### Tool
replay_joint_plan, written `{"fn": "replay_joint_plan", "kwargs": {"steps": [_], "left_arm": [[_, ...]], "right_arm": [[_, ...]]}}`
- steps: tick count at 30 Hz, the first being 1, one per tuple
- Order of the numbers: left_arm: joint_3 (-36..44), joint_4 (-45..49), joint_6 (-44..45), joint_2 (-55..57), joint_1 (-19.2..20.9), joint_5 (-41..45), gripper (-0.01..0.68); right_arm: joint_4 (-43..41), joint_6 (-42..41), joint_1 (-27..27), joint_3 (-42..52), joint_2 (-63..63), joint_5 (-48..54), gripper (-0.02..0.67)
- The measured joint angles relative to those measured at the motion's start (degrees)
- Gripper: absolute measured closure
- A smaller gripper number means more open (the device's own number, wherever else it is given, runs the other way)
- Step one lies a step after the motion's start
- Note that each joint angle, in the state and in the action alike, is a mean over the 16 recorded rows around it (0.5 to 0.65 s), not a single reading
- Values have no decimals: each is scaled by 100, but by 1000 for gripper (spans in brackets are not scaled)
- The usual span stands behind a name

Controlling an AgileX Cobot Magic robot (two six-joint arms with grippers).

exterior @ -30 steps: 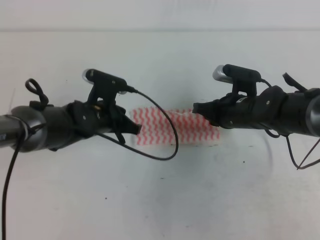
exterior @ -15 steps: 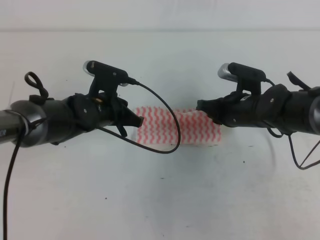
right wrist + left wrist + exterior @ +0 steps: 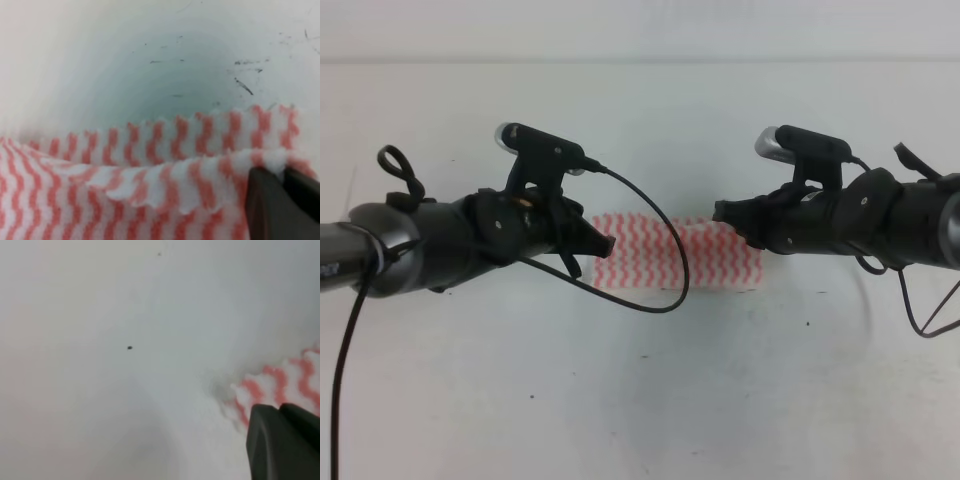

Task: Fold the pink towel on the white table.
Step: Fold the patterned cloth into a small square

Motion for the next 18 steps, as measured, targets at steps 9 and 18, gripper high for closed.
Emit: {"fn": "replay_joint_plan", "kwargs": {"steps": [9, 18], "left_arm": [[-288, -1, -276, 96, -94, -141, 676], [-754, -99, -433, 399, -97, 243, 666]], "right_arm": [[-10, 0, 0, 1, 3, -9, 666], [-26, -2, 0, 0, 0, -5, 666]]}}
